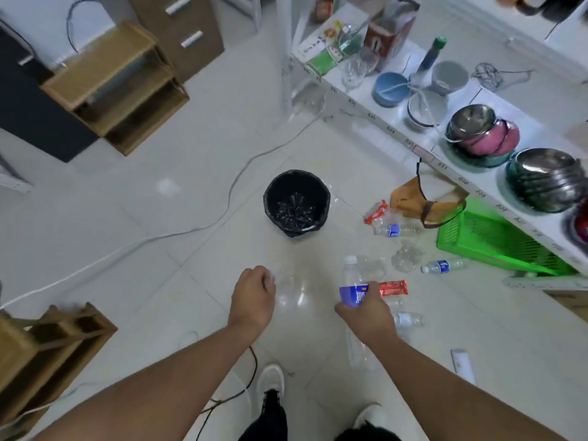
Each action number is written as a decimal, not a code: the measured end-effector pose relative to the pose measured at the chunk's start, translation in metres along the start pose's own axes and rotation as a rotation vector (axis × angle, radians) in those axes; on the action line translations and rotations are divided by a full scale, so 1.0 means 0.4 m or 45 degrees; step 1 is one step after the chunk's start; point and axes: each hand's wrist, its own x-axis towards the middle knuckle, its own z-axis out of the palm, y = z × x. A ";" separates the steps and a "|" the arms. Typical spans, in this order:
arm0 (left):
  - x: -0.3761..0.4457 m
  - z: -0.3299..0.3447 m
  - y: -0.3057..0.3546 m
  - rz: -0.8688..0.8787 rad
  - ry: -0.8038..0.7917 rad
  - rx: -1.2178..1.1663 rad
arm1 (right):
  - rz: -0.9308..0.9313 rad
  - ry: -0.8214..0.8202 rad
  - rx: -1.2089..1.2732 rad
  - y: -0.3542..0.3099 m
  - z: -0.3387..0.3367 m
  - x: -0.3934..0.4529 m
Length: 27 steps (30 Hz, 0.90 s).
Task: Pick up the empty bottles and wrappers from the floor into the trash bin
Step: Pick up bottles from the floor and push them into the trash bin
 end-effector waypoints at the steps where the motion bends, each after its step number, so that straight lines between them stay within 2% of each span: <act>1: 0.013 -0.028 0.016 0.008 -0.005 0.002 | -0.003 -0.006 -0.038 -0.036 -0.016 0.006; 6: 0.100 -0.106 0.070 0.027 -0.006 0.021 | -0.028 -0.058 -0.002 -0.172 -0.038 0.066; 11: 0.210 -0.086 0.111 -0.013 0.050 0.110 | -0.024 -0.199 0.022 -0.219 -0.051 0.183; 15: 0.272 -0.062 0.159 -0.087 0.056 0.099 | 0.003 -0.210 0.007 -0.239 -0.088 0.251; 22: 0.383 -0.047 0.251 -0.117 -0.007 0.075 | 0.000 -0.258 0.034 -0.315 -0.161 0.341; 27: 0.515 -0.018 0.259 -0.118 -0.093 0.107 | 0.039 -0.273 0.104 -0.368 -0.129 0.424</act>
